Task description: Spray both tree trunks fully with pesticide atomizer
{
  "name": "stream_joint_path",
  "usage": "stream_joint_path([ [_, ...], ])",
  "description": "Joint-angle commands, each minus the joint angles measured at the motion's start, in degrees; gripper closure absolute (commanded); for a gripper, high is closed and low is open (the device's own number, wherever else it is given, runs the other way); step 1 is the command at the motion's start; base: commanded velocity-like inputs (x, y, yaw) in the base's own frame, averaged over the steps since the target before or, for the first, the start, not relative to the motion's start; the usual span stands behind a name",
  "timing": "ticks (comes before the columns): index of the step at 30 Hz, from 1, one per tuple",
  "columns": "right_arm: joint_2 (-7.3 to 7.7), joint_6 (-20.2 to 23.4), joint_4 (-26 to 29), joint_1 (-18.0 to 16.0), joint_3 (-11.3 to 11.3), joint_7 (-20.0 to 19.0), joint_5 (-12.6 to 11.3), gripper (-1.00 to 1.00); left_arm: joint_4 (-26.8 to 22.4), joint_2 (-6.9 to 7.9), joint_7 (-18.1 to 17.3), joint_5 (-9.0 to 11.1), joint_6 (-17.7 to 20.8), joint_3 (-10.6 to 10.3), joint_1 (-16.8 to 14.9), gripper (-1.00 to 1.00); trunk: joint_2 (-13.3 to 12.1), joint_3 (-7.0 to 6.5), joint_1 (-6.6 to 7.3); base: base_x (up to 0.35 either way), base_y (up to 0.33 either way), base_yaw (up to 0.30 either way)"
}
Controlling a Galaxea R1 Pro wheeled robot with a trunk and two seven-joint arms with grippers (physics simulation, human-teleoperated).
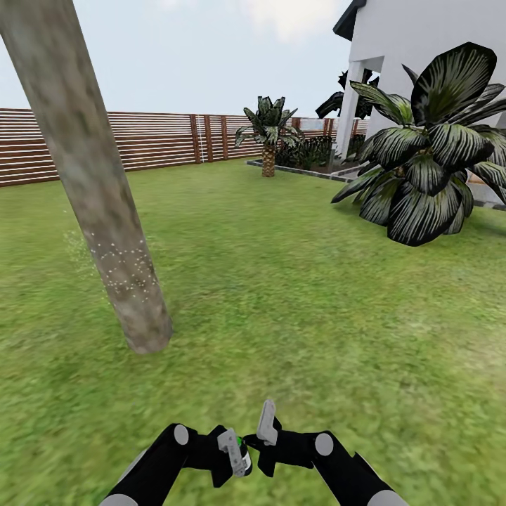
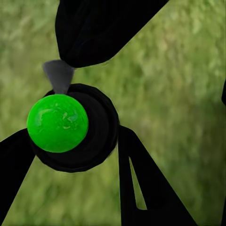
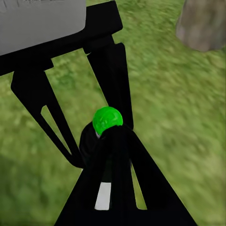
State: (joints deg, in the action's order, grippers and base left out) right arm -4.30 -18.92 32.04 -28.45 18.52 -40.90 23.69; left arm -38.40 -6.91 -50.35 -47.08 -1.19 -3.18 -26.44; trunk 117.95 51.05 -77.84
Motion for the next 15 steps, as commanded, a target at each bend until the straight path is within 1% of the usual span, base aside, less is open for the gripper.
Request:
stream_joint_path([
  [1,-0.01,-0.3,0.0,0.0,-0.1,0.0,0.6,1.0,-0.1,-0.03,-0.2,-0.4,-0.1,0.0,0.0,1.0,0.0,0.05,0.01,0.0,0.0,0.0],
  [12,-0.01,-0.3,0.0,0.0,-0.1,0.0,0.6,1.0,-0.1,0.14,-0.3,-0.4,-0.1,0.2,0.0,1.0,0.0,0.05,0.01,0.0,0.0,0.0],
  [15,-0.01,-0.3,0.0,0.0,-0.1,0.0,0.6,1.0,0.0,1.06,-0.3,-0.9,-0.1,0.4,0.1,1.0,0.0,0.05,0.01,0.0,0.0,0.0],
])
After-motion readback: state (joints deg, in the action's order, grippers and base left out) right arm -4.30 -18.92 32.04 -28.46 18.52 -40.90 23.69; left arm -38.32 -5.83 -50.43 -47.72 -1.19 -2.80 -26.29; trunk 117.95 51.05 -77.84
